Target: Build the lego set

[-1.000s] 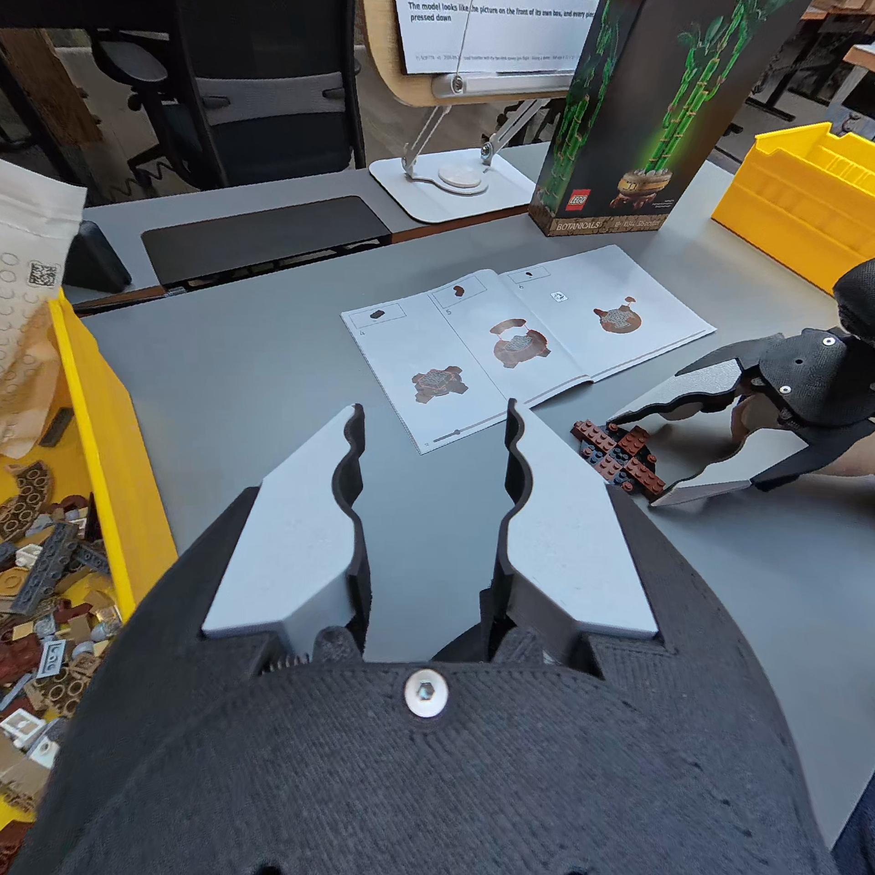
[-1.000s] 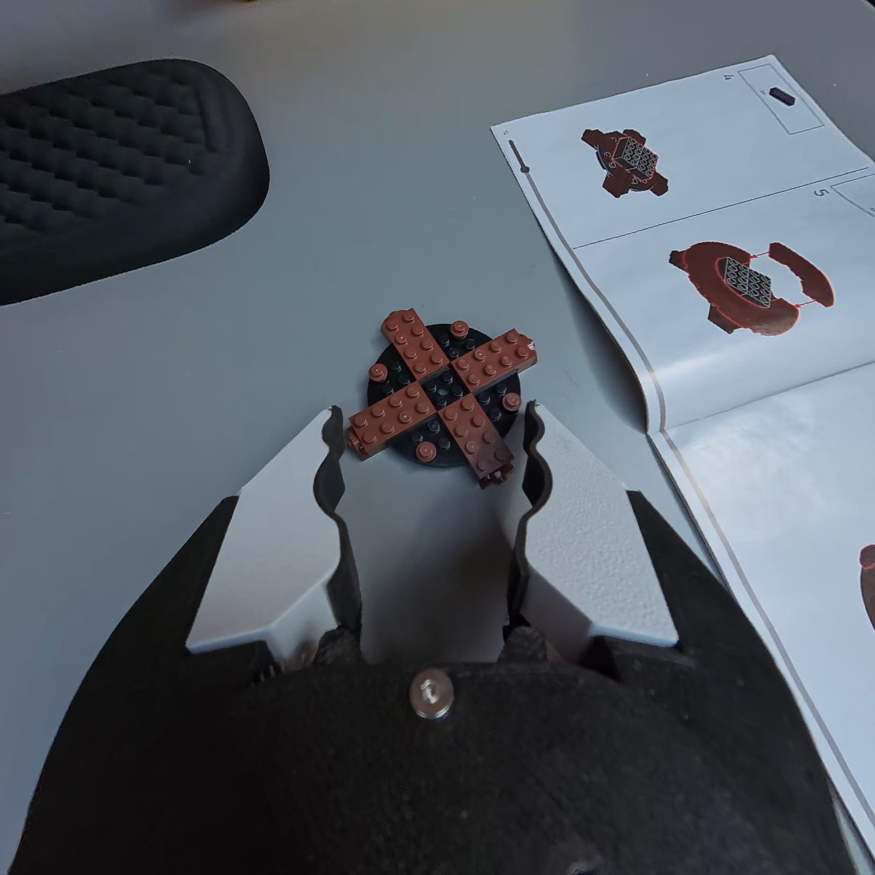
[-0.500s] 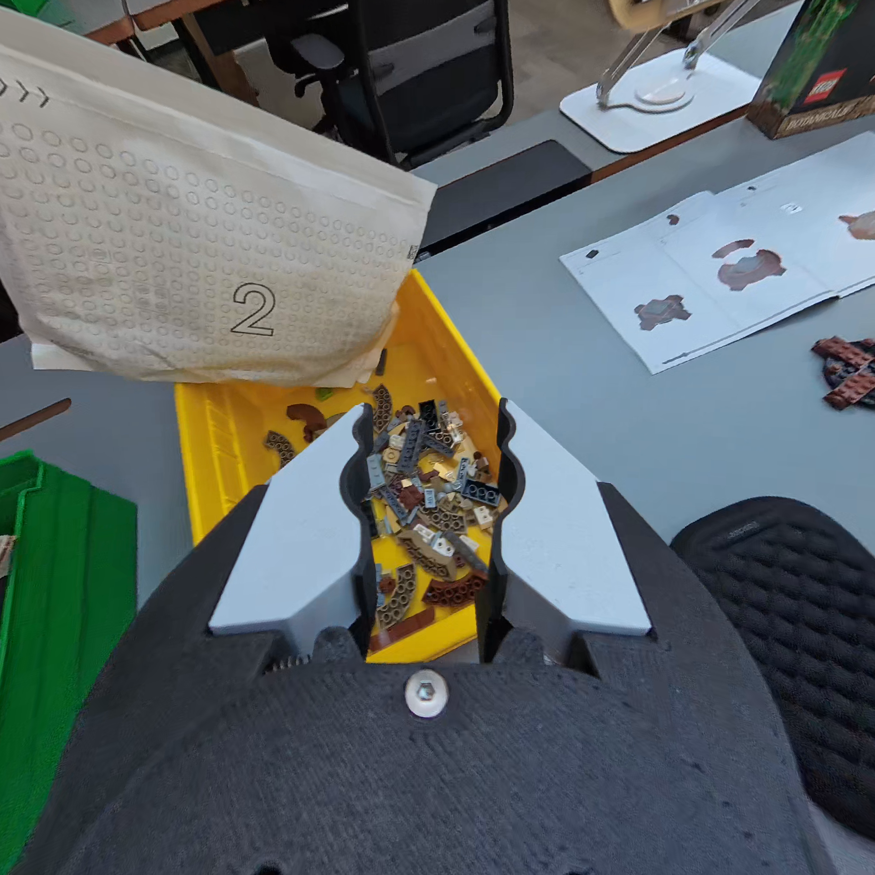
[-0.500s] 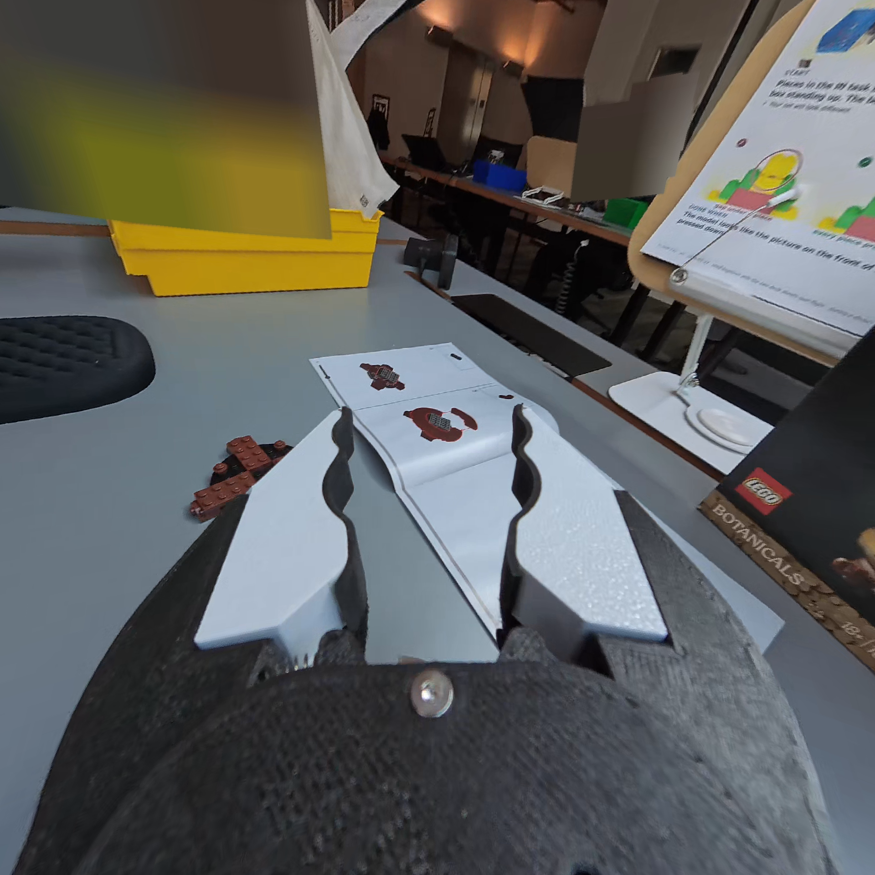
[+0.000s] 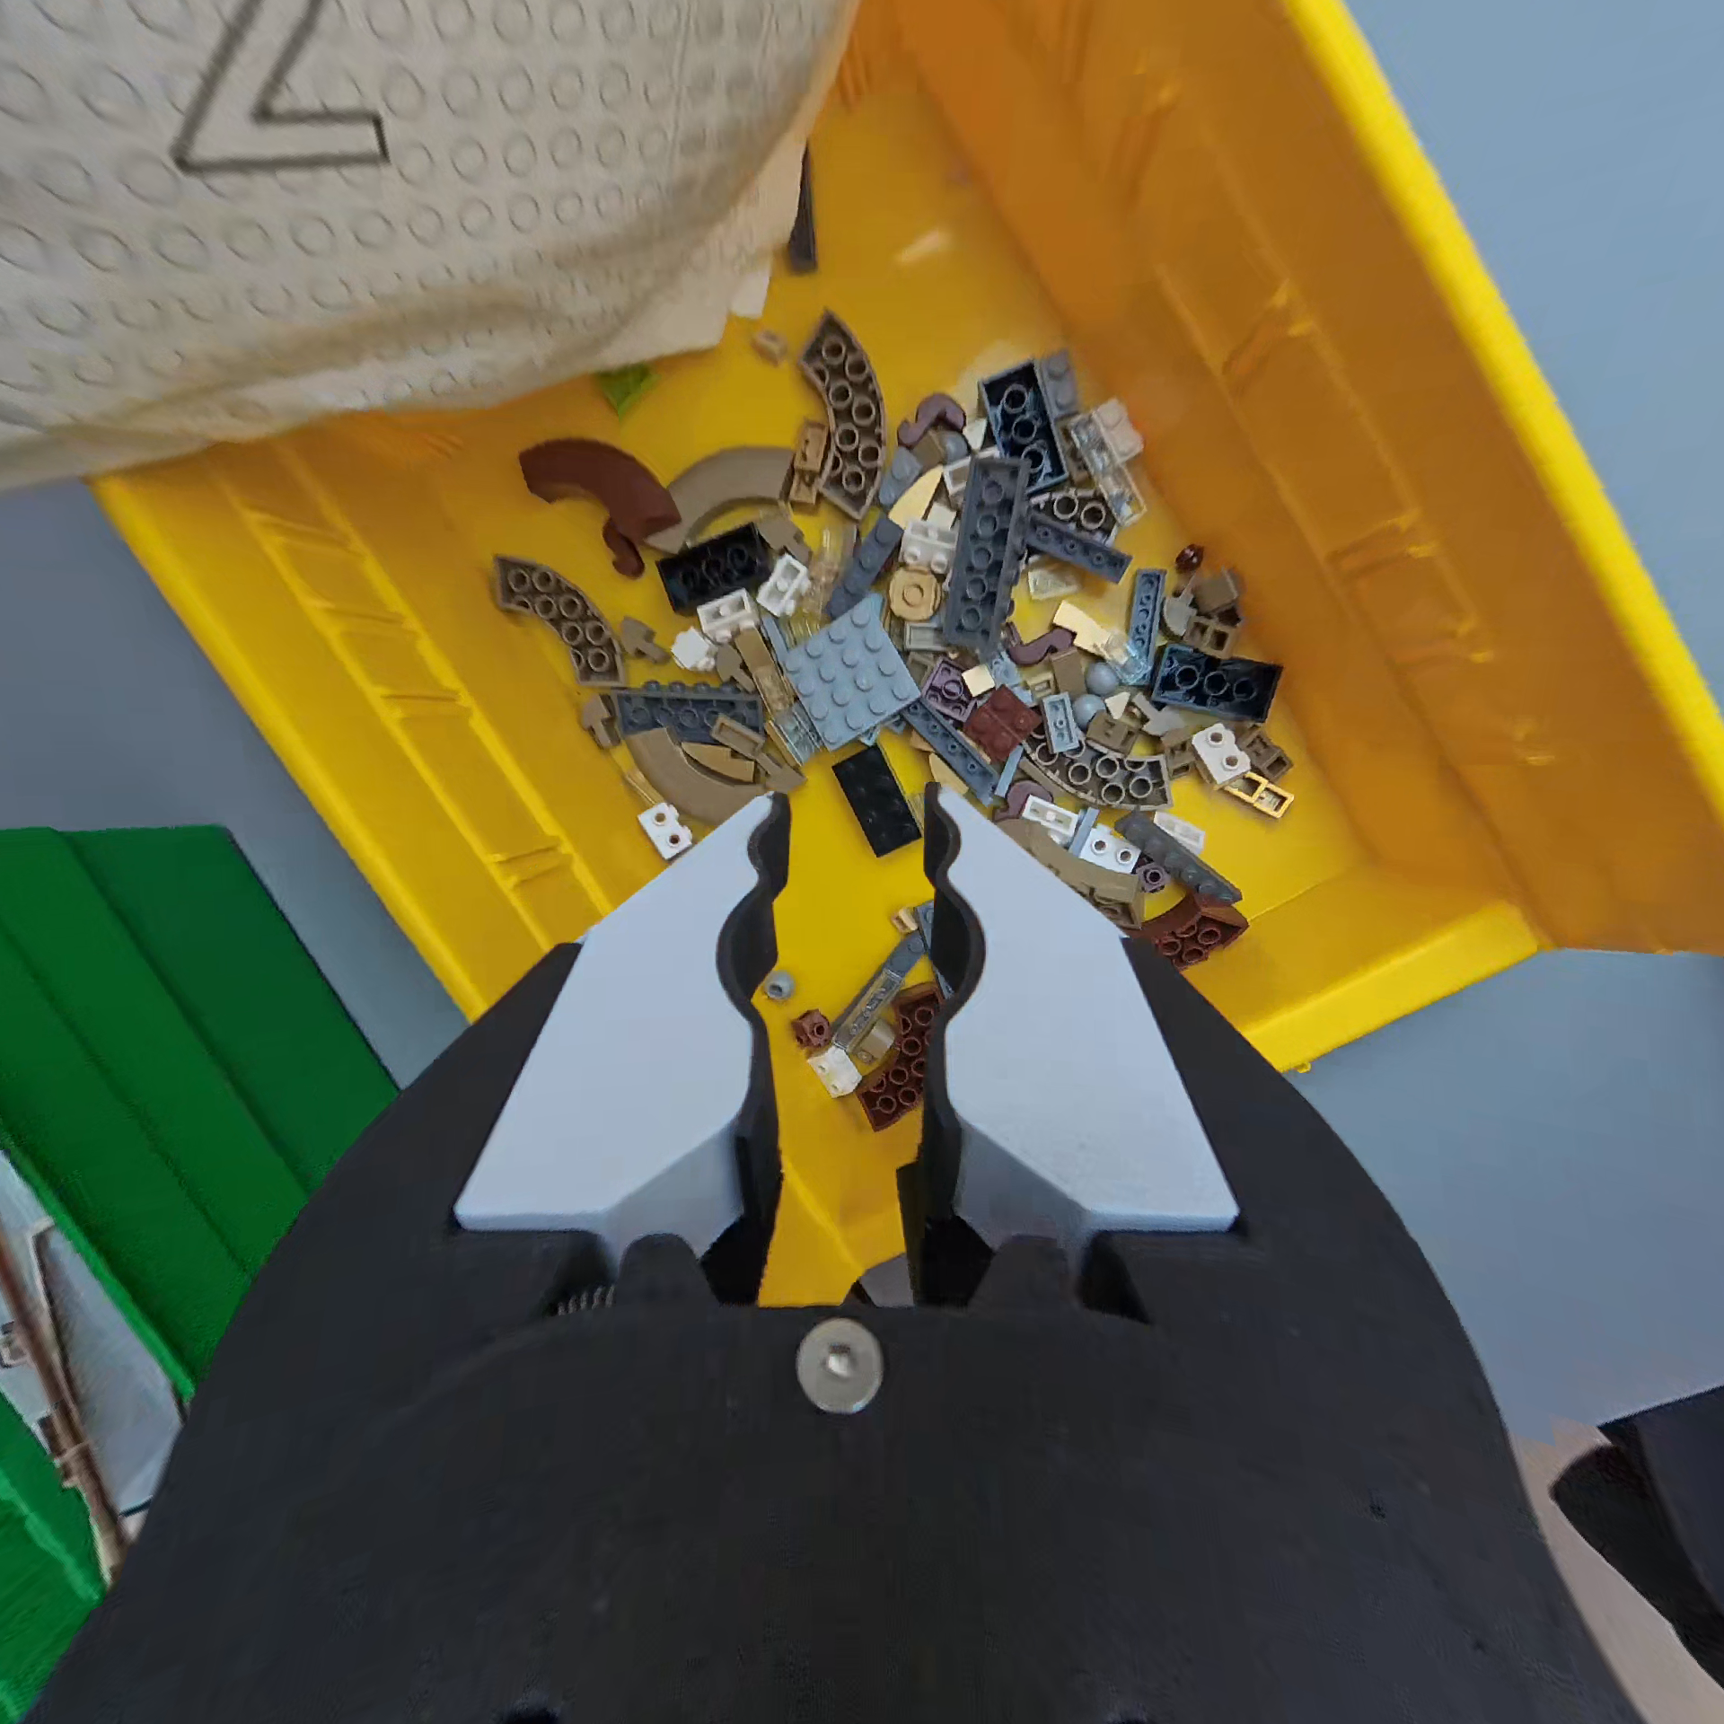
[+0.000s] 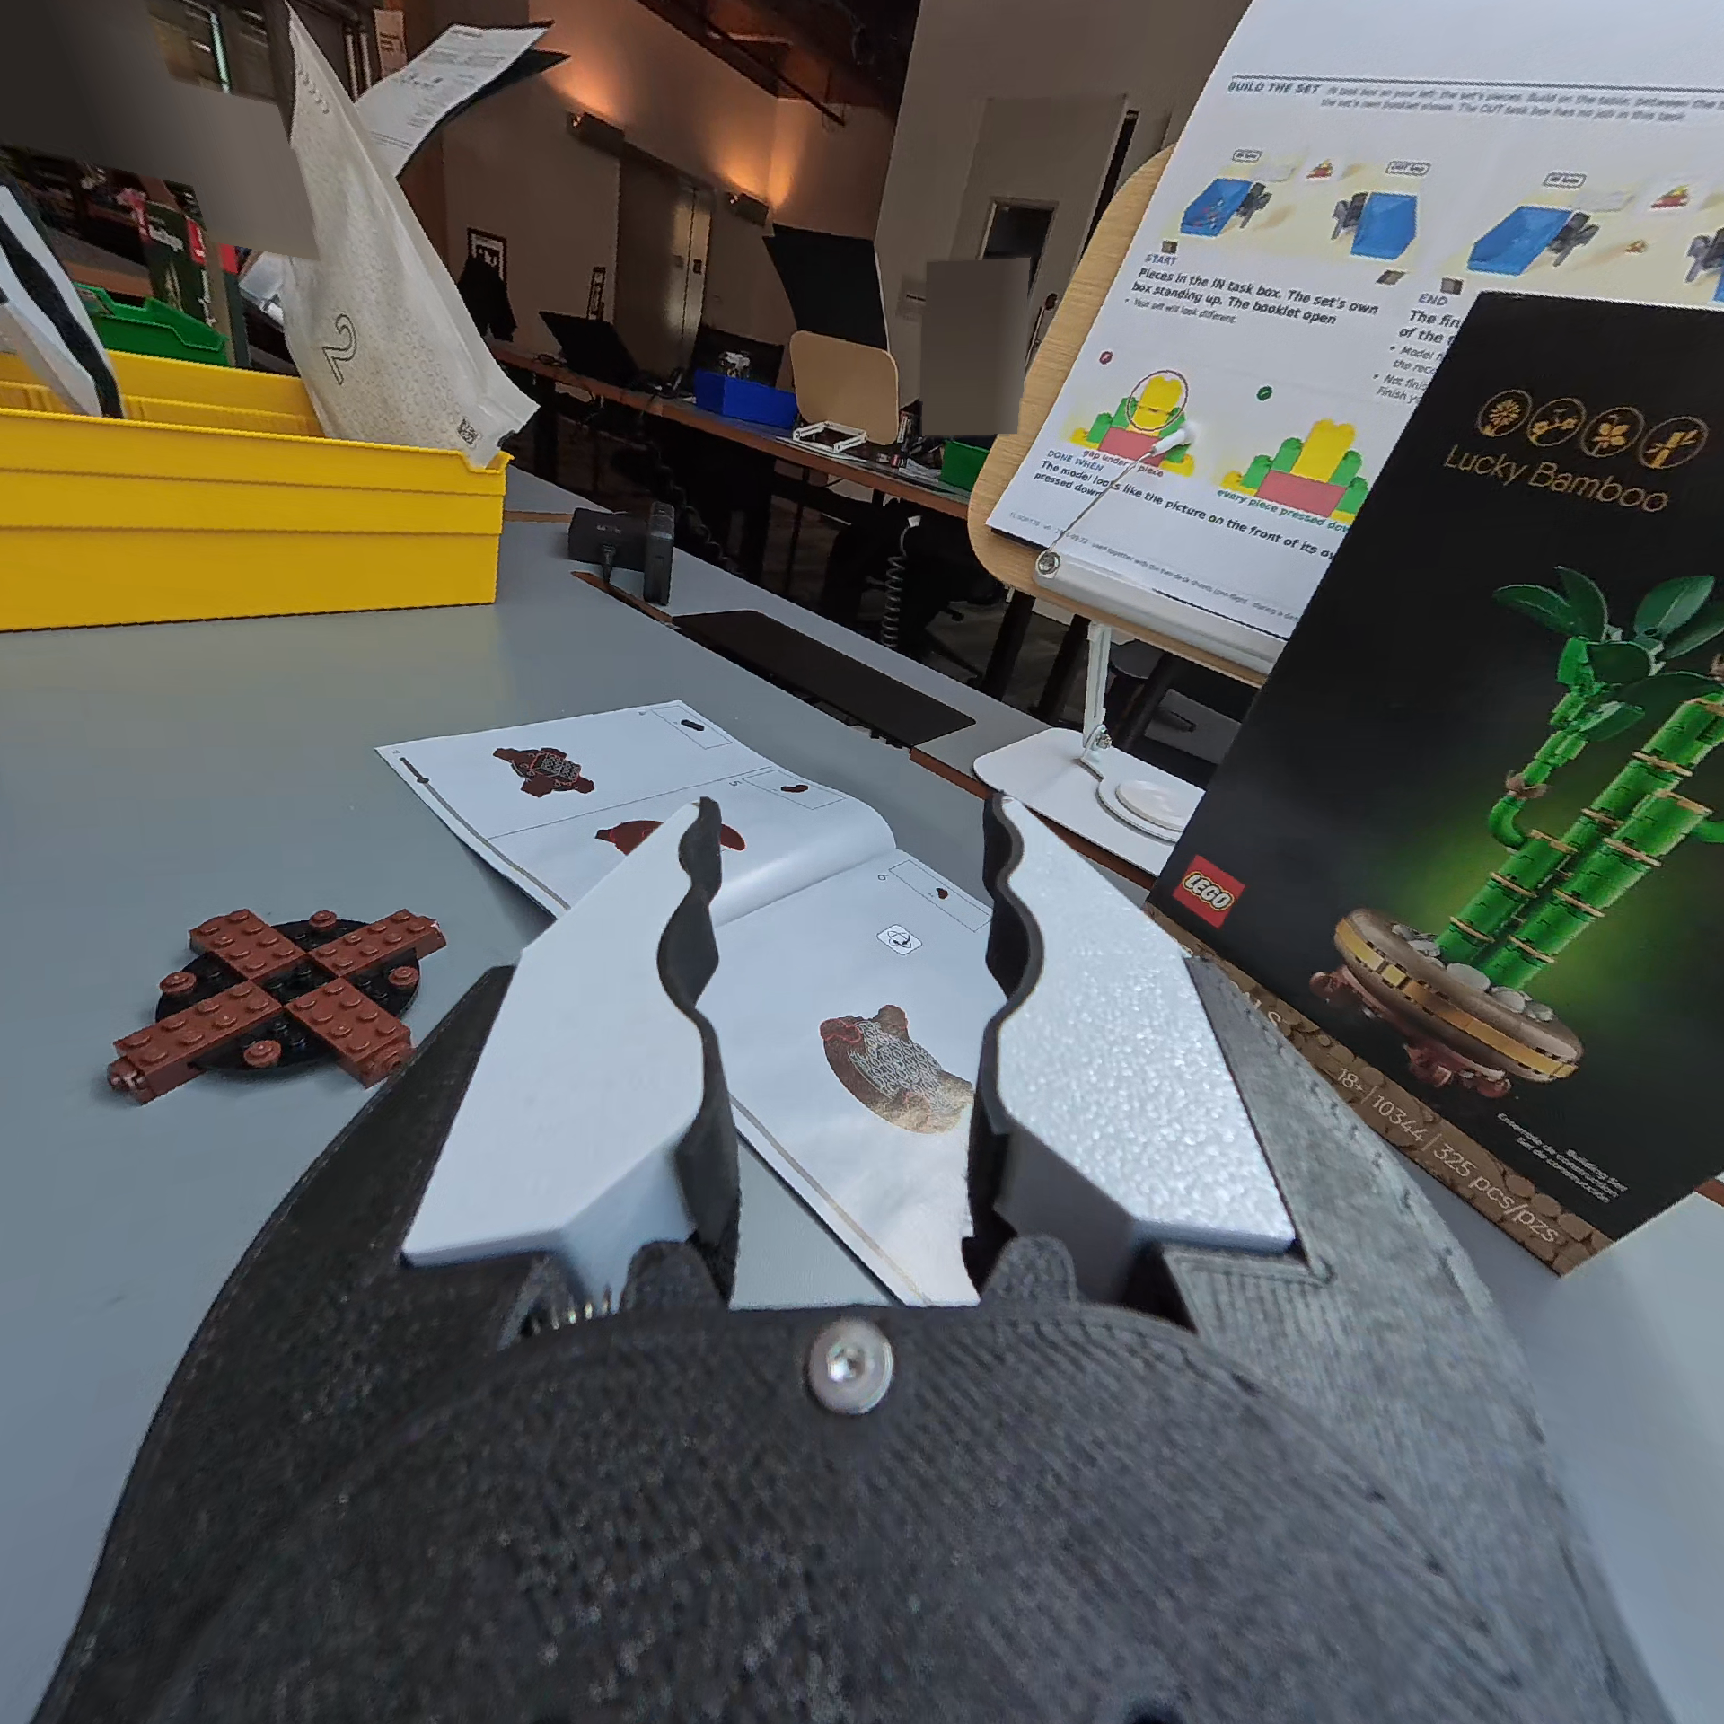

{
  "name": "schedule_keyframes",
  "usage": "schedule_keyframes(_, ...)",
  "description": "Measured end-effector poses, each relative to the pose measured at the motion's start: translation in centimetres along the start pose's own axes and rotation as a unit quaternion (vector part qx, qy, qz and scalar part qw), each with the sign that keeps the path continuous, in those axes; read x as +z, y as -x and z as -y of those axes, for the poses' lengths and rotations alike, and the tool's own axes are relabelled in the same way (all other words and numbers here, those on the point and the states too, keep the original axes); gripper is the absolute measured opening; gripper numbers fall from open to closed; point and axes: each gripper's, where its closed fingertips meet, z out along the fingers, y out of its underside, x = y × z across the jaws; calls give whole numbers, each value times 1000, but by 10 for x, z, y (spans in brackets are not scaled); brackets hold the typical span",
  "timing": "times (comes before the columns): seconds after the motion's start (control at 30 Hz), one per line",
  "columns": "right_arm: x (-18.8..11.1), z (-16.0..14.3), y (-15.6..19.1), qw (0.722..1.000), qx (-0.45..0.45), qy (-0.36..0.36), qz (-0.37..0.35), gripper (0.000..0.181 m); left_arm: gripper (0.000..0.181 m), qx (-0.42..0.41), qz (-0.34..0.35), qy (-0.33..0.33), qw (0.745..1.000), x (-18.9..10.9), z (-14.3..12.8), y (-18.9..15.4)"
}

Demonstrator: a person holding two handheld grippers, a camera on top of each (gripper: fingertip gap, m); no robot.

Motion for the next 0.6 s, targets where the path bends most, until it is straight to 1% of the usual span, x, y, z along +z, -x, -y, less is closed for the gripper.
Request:
schedule_keyframes(0.03,1,-1,1,1000,-3,3,2,55,21,-13,1,16,1000,8,-5,1)
schedule_keyframes(0.13,4,-6,3,1000,-14,16,1,55,20,-59,-14,25,998,27,-11,1)
schedule_keyframes(0.27,8,-10,8,999,-27,29,5,54,30,-108,-35,44,993,48,-22,-1)
schedule_keyframes(0.37,9,-13,10,999,-34,36,5,53,30,-109,-43,51,992,57,-26,-4)
schedule_keyframes(0.5,10,-16,11,998,-35,43,8,53,26,-99,-16,71,992,64,-33,3)
schedule_keyframes(0.6,11,-17,11,998,-33,46,11,53,21,-110,-31,80,990,67,-34,0)
